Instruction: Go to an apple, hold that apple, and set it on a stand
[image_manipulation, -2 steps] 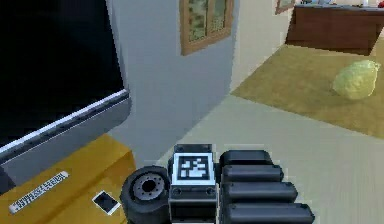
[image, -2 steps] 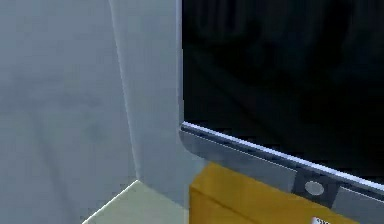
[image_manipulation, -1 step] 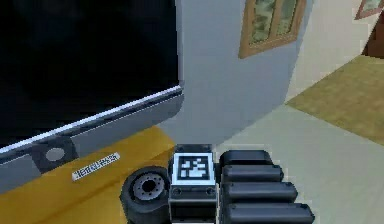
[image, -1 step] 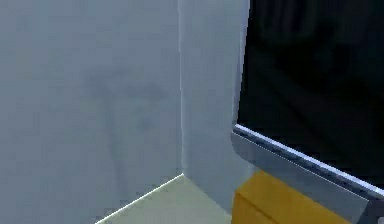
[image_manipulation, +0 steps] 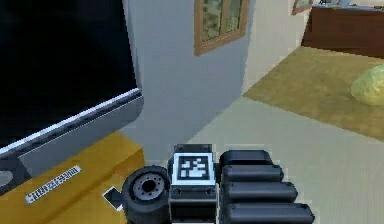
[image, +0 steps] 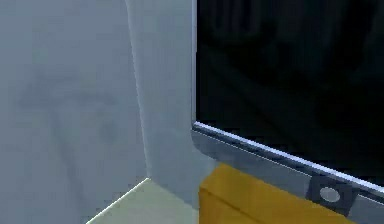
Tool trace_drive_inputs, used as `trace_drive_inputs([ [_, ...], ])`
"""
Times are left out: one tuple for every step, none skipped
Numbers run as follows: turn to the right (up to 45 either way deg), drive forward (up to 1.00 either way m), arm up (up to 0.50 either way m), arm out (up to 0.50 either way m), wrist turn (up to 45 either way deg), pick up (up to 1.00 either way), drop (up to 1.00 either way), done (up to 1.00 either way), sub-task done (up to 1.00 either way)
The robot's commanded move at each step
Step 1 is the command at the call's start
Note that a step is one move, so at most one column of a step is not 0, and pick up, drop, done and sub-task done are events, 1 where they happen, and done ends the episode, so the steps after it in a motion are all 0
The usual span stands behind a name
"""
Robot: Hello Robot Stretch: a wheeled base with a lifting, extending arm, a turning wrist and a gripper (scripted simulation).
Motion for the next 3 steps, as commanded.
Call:
trace_drive_inputs([
  [45.0, 0.00, 0.00, 0.00, 0.0, 0.00, 0.00, 0.00, 0.00],
  [27.0, 0.00, 0.00, 0.00, 0.0, 0.00, 0.00, 0.00, 0.00],
  [0.0, 0.25, 0.00, 0.00, 0.0, 0.00, 0.00, 0.00, 0.00],
])
